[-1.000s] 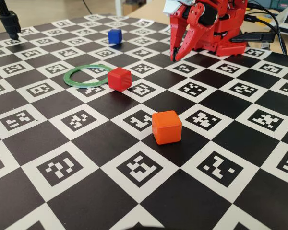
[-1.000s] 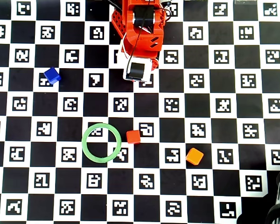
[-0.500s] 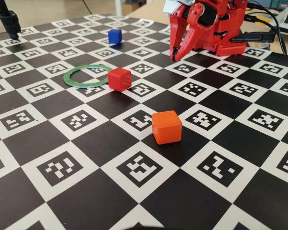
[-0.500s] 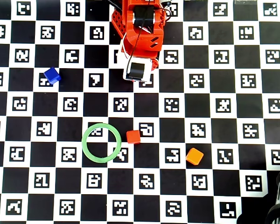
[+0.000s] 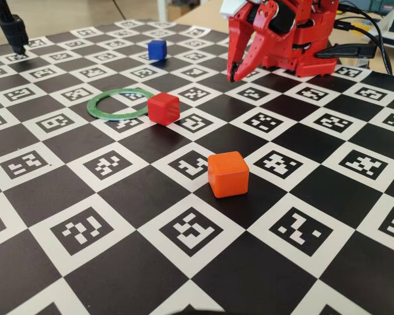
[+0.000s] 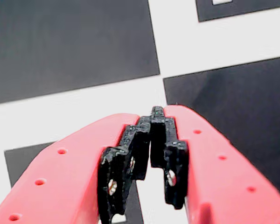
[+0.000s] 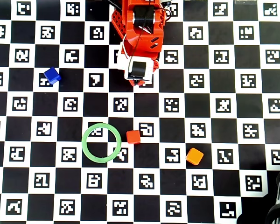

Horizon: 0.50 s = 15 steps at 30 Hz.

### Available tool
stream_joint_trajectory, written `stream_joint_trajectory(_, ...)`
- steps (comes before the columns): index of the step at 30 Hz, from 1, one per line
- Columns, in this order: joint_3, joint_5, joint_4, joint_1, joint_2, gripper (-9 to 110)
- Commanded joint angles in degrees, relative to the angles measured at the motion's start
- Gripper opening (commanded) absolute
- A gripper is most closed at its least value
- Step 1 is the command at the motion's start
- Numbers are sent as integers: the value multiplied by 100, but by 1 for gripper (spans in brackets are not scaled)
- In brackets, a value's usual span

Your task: Grab the red cube then put it in the green circle then put the blue cube on top and finally the orange cube on top

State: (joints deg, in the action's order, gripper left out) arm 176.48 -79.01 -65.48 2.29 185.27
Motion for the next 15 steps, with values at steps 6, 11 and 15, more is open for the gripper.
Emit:
stream_joint_trajectory(6, -2355, 896, -246, -35, -1907, -5)
stream_joint_trajectory(11, -4131, 1978, -1072, 0, -3445, -6)
stream_joint_trajectory(15, -5300, 3261, -1397, 114, -4280, -6)
